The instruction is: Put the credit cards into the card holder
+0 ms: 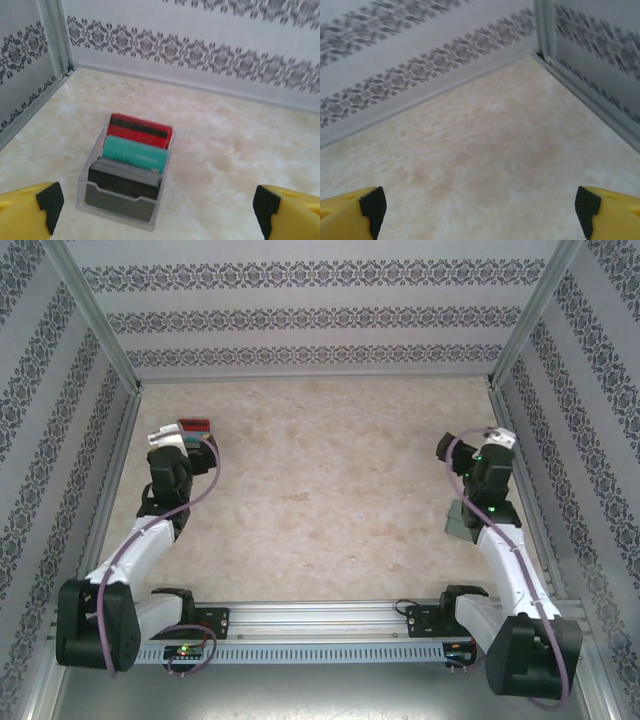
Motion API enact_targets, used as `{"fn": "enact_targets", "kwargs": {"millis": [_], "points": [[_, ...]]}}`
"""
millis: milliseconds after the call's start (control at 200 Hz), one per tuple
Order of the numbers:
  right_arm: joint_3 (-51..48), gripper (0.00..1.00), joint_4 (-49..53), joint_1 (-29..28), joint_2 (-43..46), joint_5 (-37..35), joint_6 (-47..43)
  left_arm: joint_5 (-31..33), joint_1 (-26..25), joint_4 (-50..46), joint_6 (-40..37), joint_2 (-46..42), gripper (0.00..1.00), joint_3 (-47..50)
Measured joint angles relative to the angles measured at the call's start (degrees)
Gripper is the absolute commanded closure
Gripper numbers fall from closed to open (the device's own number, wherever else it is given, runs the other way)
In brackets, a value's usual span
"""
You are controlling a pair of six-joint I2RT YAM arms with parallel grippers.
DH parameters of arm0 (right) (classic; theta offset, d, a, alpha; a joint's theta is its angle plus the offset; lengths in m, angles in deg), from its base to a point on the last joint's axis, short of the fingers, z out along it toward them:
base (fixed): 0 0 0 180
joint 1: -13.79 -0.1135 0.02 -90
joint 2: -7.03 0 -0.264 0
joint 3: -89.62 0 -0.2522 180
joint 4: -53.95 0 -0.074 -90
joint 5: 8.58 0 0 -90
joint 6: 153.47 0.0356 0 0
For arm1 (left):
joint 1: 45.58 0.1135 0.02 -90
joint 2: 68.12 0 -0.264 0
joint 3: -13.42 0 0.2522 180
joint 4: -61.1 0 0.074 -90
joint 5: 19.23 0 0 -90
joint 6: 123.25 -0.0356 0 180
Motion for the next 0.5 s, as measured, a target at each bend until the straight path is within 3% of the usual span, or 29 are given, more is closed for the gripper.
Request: {"fn": "enact_targets", "kwargs": {"millis": [130, 225, 360, 500], "points": [[6.49, 0.02, 13.20, 9.88, -7.87, 8.26, 5.49, -2.25, 0.13, -11.89, 8.35, -2.84, 0.01, -7.23], [8.15, 0.02, 19.37, 14.40, -13.22, 13.25, 7.89, -9.44, 0.13, -16.35, 13.35, -2.45, 0.01, -9.42], [8.20, 0.03, 26.49, 15.76, -15.85, 14.58, 9.94, -20.31, 0.00, -19.23, 18.23, 1.55, 0.01, -11.19], [8.17, 0.06, 29.33, 15.43, -15.63, 13.70, 11.13, -25.90, -0.31, -21.11, 20.68, 3.19, 0.01, -11.72]]}}
